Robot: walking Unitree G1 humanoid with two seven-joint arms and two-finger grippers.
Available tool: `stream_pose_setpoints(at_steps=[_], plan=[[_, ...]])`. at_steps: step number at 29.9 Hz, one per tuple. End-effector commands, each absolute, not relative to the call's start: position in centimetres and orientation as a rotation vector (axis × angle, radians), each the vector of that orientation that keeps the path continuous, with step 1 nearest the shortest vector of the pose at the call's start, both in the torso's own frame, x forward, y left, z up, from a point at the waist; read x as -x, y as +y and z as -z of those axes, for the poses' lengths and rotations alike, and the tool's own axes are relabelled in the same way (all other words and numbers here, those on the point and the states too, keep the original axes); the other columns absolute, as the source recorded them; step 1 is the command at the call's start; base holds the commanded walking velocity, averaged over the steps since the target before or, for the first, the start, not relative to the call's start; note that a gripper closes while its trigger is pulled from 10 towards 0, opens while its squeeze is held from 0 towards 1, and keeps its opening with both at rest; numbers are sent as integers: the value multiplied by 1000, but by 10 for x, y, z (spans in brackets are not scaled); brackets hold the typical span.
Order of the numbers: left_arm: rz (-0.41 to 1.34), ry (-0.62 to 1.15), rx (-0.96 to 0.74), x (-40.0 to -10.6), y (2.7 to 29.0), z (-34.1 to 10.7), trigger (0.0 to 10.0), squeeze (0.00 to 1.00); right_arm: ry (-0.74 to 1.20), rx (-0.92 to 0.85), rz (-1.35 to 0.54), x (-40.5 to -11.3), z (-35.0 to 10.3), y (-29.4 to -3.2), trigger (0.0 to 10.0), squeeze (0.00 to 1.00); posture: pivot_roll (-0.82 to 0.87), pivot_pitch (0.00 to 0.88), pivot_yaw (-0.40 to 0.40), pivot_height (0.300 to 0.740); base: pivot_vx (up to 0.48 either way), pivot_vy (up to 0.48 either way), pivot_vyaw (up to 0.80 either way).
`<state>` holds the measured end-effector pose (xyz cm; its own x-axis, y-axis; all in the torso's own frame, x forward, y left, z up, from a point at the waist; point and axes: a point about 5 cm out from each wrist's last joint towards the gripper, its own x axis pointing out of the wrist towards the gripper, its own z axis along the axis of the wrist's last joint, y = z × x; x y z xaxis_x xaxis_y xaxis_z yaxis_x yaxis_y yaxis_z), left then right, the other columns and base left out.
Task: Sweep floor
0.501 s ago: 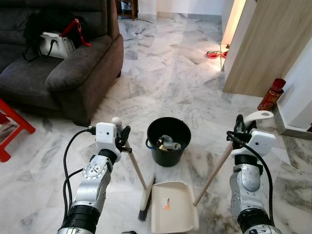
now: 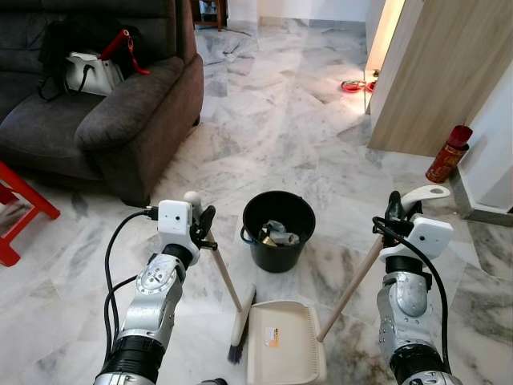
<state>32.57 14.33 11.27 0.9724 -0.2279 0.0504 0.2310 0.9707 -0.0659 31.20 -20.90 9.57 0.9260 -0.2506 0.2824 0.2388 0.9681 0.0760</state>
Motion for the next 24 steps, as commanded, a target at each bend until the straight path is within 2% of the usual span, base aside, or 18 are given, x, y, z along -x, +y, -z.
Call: stream_pose_setpoints(at_steps=[1,24], plan=[[229,-61,76,-329,145,-118,10000,0,-302,-41,250,-314,-98,-209,10000,0,139,112,22,740,0,0,-638],[209,-64,57,-331,145,-119,10000,0,-282,-20,247,-316,-98,-211,10000,0,141,127,10,740,0,0,-800]])
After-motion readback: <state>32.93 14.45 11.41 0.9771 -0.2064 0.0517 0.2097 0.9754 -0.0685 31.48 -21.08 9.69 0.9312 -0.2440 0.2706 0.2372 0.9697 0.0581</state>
